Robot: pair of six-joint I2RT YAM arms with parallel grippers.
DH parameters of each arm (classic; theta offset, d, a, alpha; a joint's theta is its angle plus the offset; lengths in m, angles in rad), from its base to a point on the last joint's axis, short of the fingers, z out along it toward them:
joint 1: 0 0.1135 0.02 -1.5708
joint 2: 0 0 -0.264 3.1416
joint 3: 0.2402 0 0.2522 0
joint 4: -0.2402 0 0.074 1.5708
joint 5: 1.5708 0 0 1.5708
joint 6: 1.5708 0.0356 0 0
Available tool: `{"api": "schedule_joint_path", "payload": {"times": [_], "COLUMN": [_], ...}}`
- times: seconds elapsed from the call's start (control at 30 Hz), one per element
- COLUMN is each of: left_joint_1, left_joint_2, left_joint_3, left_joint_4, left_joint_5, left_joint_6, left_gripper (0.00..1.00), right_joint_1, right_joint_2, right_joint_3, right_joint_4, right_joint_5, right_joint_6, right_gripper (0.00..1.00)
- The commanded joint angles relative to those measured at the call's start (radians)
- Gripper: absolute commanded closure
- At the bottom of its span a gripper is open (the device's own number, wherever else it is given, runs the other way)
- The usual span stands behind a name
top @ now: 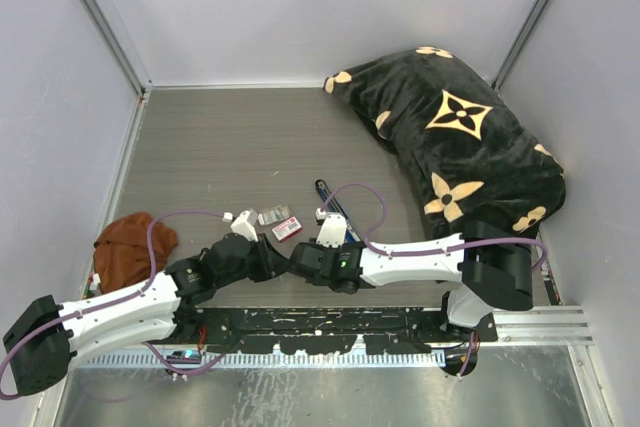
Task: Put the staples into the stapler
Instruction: Adjust the staple in the stapler.
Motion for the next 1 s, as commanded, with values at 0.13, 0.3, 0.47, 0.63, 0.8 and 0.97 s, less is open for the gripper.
{"api": "schedule_joint_path", "payload": {"times": [0.13,0.3,0.47,0.63,0.8,0.97], "left_joint_1": [-0.031,-0.038,-0.046,-0.053,-0.076,-0.124], "left_joint_2": [0.025,0.024,0.03,0.036,0.042,0.062], "left_joint_3": [0.018,0.018,0.018,0.019,0.022,0.028], "left_joint_4": [0.009,0.008,0.015,0.026,0.029,0.025], "left_joint_5": [-0.009,-0.018,-0.021,-0.024,-0.044,-0.101], "left_joint_6": [0.016,0.015,0.014,0.01,-0.011,-0.049], "left_gripper": [1.0,1.0,1.0,1.0,1.0,1.0], "right_joint_1": [-0.005,-0.004,-0.011,-0.01,-0.01,-0.011], "right_joint_2": [0.013,-0.006,-0.025,-0.031,-0.07,-0.122], "right_joint_3": [-0.008,-0.018,-0.037,-0.02,-0.01,0.001], "right_joint_4": [0.069,0.072,0.132,0.135,0.104,0.02], "right_joint_5": [-0.022,-0.015,-0.025,-0.015,0.003,0.038], "right_joint_6": [0.034,0.038,0.027,0.005,-0.006,0.004], "right_gripper": [0.69,0.7,0.69,0.69,0.67,0.67]}}
